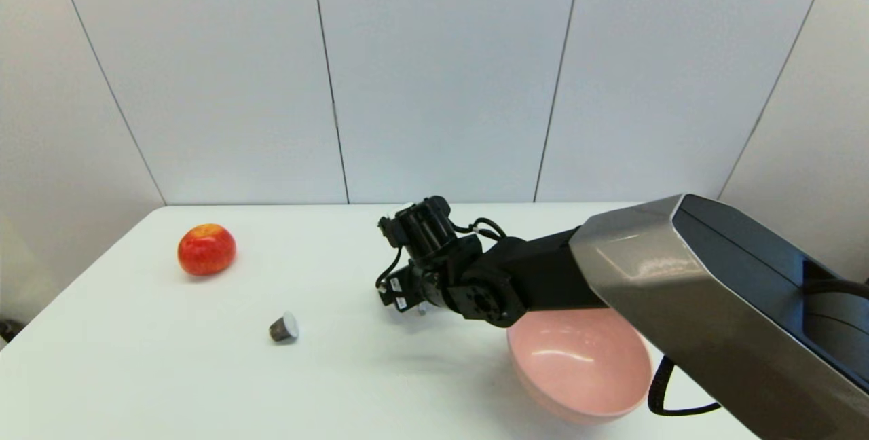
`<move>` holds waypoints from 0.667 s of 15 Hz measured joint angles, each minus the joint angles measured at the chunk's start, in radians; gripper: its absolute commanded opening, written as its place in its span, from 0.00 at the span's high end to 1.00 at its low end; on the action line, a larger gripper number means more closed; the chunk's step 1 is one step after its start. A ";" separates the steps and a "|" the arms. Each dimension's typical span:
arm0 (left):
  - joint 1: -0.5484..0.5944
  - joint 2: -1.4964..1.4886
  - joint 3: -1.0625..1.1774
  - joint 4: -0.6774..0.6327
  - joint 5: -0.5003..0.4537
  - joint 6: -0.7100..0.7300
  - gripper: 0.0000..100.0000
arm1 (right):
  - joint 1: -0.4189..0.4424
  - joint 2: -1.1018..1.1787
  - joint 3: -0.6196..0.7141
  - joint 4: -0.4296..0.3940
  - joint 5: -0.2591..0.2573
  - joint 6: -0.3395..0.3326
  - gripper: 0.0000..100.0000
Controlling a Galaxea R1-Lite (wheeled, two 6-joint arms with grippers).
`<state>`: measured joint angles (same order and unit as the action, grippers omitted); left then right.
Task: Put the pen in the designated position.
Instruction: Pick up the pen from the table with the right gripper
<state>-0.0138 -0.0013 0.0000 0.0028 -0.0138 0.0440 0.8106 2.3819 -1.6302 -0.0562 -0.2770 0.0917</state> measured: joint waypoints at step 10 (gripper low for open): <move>0.000 0.000 0.000 0.000 -0.001 0.000 0.00 | -0.019 0.033 -0.047 0.076 -0.013 0.085 0.00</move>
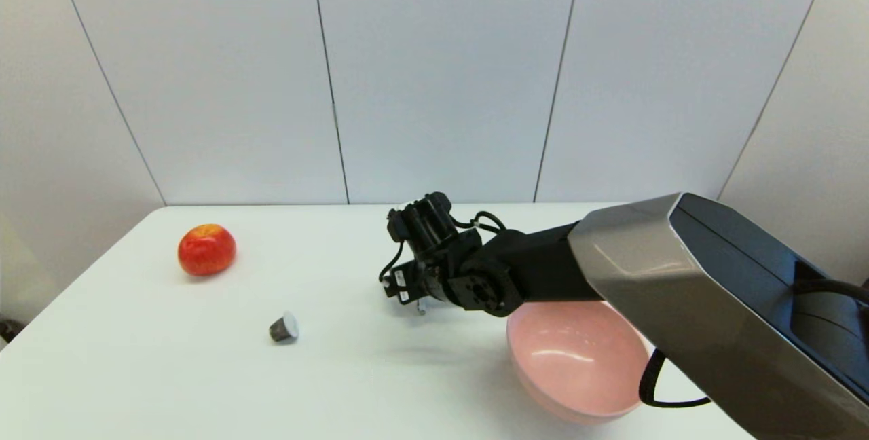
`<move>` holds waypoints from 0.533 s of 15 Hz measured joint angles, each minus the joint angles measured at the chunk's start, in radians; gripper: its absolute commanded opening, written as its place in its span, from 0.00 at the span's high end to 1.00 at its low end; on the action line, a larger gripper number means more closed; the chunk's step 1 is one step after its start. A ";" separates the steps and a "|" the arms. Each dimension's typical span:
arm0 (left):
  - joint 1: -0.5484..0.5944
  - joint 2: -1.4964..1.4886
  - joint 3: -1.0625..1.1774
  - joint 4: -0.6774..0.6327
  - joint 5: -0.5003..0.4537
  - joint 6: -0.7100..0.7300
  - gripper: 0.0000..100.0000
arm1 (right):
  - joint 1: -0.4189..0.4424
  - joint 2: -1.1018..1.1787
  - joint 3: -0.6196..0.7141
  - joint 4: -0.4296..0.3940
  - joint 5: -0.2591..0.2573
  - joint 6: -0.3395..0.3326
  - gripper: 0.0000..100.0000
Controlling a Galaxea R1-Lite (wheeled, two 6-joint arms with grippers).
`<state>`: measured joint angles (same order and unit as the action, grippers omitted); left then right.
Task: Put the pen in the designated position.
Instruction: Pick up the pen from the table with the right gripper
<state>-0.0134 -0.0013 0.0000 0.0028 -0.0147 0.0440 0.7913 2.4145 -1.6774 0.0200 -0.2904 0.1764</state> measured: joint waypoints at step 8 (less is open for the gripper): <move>0.000 0.000 0.000 0.000 0.001 0.000 0.00 | 0.001 0.000 0.002 0.026 -0.003 0.012 0.00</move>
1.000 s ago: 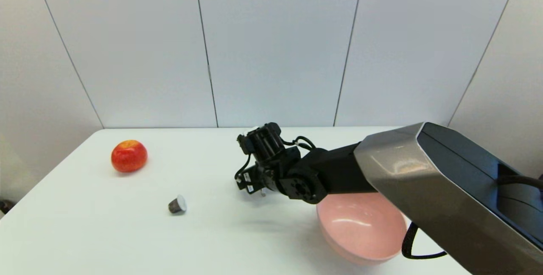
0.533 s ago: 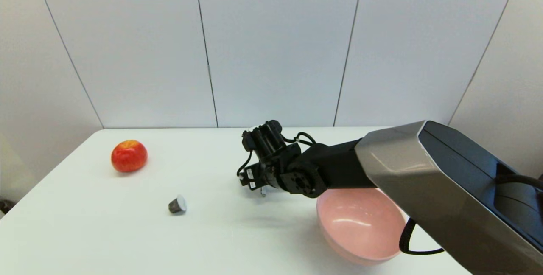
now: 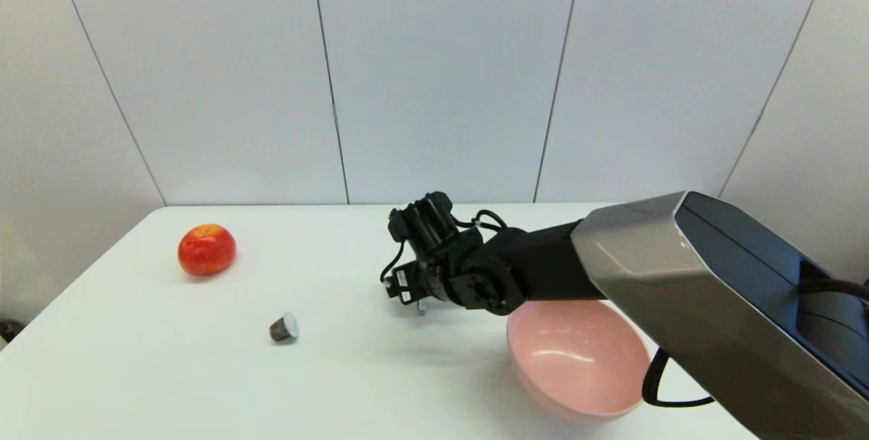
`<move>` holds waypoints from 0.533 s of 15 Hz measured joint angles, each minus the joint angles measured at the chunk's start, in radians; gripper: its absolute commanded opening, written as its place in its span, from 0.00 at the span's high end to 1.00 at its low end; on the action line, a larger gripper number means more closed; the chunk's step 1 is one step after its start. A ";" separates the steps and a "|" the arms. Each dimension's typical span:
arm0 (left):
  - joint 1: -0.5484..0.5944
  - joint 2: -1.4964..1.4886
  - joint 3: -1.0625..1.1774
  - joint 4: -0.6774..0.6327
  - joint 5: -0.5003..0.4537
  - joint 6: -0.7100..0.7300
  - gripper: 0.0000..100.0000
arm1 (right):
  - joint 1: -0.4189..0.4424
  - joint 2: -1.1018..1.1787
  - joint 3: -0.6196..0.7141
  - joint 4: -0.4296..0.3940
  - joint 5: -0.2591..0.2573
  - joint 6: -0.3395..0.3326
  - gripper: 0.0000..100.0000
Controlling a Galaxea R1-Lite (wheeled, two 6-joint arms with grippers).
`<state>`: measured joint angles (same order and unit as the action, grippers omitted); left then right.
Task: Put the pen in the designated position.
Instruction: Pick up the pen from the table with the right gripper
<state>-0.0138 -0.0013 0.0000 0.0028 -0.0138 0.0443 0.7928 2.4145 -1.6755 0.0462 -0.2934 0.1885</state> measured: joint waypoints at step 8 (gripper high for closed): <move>0.000 0.000 0.000 0.000 0.000 0.000 0.00 | 0.008 -0.006 0.003 0.022 -0.001 0.008 0.00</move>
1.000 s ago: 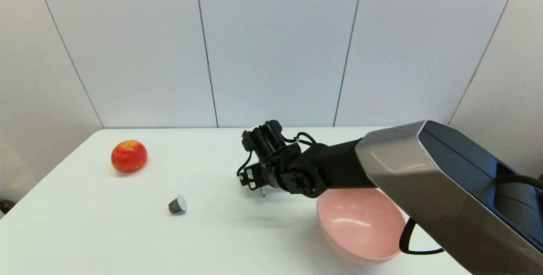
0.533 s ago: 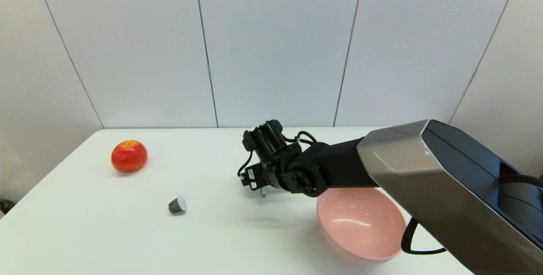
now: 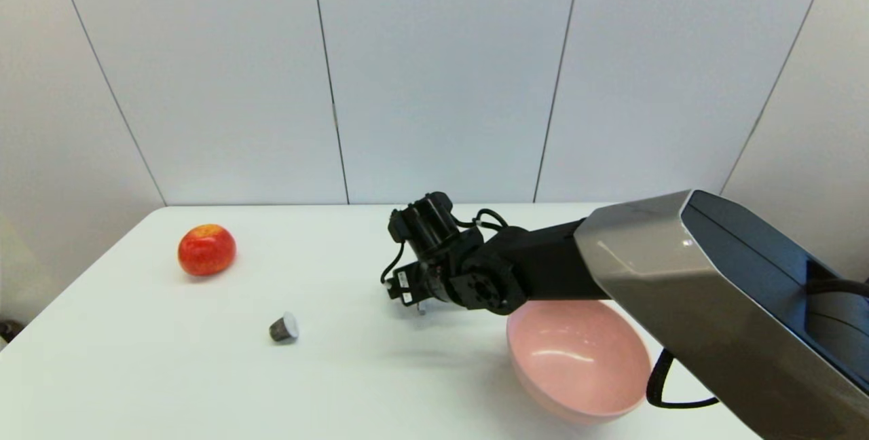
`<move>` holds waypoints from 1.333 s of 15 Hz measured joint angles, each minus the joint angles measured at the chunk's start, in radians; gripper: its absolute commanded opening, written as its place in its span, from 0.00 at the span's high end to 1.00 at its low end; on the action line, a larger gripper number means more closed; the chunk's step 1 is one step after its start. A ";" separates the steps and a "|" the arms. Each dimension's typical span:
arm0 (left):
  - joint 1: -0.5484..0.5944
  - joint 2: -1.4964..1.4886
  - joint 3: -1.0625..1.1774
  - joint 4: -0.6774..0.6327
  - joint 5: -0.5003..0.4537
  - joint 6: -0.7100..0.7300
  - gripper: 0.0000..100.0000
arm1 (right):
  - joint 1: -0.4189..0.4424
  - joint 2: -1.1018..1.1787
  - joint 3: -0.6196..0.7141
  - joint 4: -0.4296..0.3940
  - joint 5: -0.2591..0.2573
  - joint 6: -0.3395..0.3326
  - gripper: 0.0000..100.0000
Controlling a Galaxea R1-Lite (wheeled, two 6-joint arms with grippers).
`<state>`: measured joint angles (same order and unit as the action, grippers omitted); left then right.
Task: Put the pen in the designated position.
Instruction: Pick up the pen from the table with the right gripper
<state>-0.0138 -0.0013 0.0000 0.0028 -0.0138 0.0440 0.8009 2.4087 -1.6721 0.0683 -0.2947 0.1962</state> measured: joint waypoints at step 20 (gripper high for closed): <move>0.000 0.000 0.000 0.000 0.000 0.000 0.00 | 0.010 0.021 -0.031 0.031 0.000 0.067 0.00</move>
<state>-0.0138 -0.0013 0.0000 0.0028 -0.0138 0.0440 0.8104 2.4294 -1.7030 0.0994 -0.2947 0.2630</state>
